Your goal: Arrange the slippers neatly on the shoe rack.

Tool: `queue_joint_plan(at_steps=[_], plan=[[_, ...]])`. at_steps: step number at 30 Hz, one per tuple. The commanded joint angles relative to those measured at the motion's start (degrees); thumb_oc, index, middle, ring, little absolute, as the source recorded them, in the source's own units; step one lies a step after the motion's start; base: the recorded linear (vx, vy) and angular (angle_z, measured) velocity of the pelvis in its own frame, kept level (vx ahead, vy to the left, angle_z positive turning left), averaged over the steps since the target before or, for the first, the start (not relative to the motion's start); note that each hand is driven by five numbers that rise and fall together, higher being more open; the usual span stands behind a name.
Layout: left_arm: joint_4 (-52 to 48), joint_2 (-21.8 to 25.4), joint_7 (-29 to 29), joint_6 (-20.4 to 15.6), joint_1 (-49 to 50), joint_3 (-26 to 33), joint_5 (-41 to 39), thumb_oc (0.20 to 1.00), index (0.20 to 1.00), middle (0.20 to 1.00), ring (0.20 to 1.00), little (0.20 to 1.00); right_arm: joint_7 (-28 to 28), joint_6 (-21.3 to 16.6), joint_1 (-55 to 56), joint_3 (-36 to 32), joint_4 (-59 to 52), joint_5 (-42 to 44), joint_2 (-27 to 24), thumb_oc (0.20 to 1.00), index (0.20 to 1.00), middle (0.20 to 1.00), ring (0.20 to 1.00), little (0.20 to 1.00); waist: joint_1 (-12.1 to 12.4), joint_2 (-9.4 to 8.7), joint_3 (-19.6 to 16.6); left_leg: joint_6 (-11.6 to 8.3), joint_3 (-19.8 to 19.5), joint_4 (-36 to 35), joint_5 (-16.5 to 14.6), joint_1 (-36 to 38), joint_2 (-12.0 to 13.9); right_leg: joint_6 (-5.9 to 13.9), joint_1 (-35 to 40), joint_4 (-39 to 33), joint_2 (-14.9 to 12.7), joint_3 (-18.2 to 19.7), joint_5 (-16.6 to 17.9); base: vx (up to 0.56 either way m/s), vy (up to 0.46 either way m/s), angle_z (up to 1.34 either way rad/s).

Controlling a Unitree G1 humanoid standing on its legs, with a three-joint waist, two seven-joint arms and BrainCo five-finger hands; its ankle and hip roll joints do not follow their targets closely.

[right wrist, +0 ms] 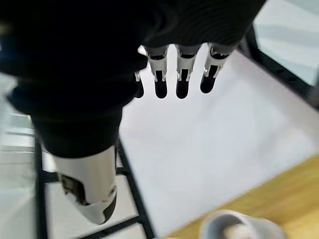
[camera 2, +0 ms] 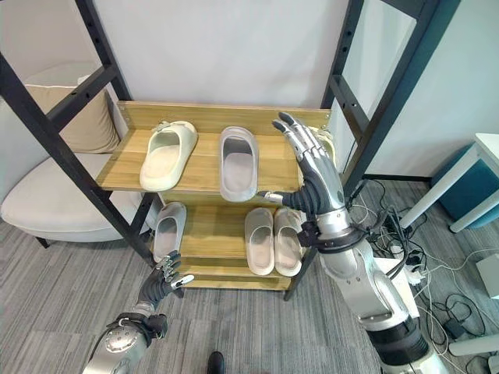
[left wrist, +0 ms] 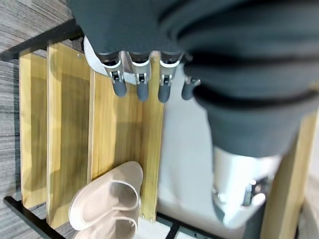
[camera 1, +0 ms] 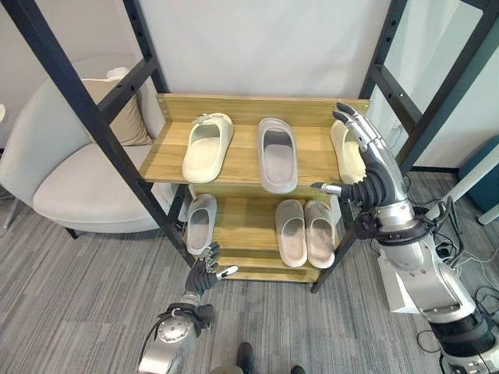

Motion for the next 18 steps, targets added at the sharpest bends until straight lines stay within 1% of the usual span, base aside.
queue_joint_plan(at_steps=[1, 9, 11, 12, 15, 16, 18], plan=[[0.48, 0.88, -0.59, -3.12, -2.09, 0.57, -1.13, 1.000, 1.000, 1.000, 1.000, 1.000, -2.95, 0.28, -1.80, -2.16, -1.93, -1.94, 0.63, 1.000, 1.000, 1.000, 1.000, 1.000, 2.45, -1.10, -0.32, -1.69, -1.52, 0.20, -8.16, 5.03, 3.83, 5.13, -2.71, 0.36, -4.91, -3.62, 0.10, 0.03, 0.021, 0.06], [-0.42, 1.68, -1.69, -3.35, 2.29, 3.87, -1.53, 1.000, 1.000, 1.000, 1.000, 1.000, -6.52, 2.08, -4.84, -4.76, 8.24, -1.29, -1.19, 1.000, 1.000, 1.000, 1.000, 1.000, 5.95, -1.69, 0.10, -1.60, -3.41, 0.20, -8.19, 4.34, 3.08, 5.41, -2.34, 0.17, -5.37, -5.32, 0.03, 0.02, 0.021, 0.11], [-0.30, 2.11, -2.23, -3.49, 3.28, 4.25, -1.84, 1.000, 1.000, 1.000, 1.000, 1.000, -7.83, 2.73, -8.38, -4.22, 12.79, -1.14, -2.75, 1.000, 1.000, 1.000, 1.000, 1.000, 7.42, -1.88, 0.34, -1.53, -3.92, 0.20, -8.30, 4.26, 2.88, 5.54, -2.14, 0.03, -5.59, -5.85, -0.01, 0.05, 0.035, 0.24], [0.08, 2.42, -2.42, -3.54, 3.38, 4.15, -1.77, 1.000, 1.000, 1.000, 1.000, 1.000, -8.54, 3.27, -10.59, -4.08, 14.91, -1.02, -3.60, 1.000, 1.000, 1.000, 1.000, 1.000, 8.26, -2.03, 0.33, -1.53, -4.14, 0.21, -8.96, 4.53, 2.87, 5.63, -1.74, -0.09, -5.58, -6.07, -0.49, 0.07, 0.026, 0.21], [0.22, 2.93, -2.90, -3.66, 3.73, 3.75, -2.38, 1.000, 1.000, 1.000, 1.000, 1.000, -10.02, 4.50, -15.47, -2.78, 20.55, -0.44, -5.32, 1.000, 1.000, 1.000, 1.000, 1.000, 9.87, -2.35, 0.67, -1.43, -4.60, 0.31, -9.03, 4.39, 2.57, 5.75, -1.67, -0.15, -5.67, -6.51, -0.50, 0.05, 0.029, 0.06], [0.23, 2.90, -2.91, -3.67, 3.69, 3.78, -2.40, 1.000, 1.000, 1.000, 1.000, 1.000, -10.14, 4.43, -15.69, -2.63, 20.80, -0.38, -5.35, 1.000, 1.000, 1.000, 1.000, 1.000, 9.84, -2.30, 0.78, -1.44, -4.61, 0.34, -9.11, 4.48, 2.58, 5.75, -1.57, -0.14, -5.66, -6.51, -0.55, 0.03, 0.031, 0.17], [0.25, 3.36, -3.34, -3.60, 3.96, 3.47, -2.67, 1.000, 1.000, 1.000, 1.000, 1.000, -10.84, 5.19, -18.30, -2.23, 23.55, 0.21, -5.74, 1.000, 1.000, 1.000, 1.000, 1.000, 10.93, -2.53, 1.17, -1.36, -4.95, 0.48, -9.21, 4.28, 2.42, 5.77, -1.59, -0.17, -5.75, -6.80, -0.56, 0.02, 0.022, 0.18]])
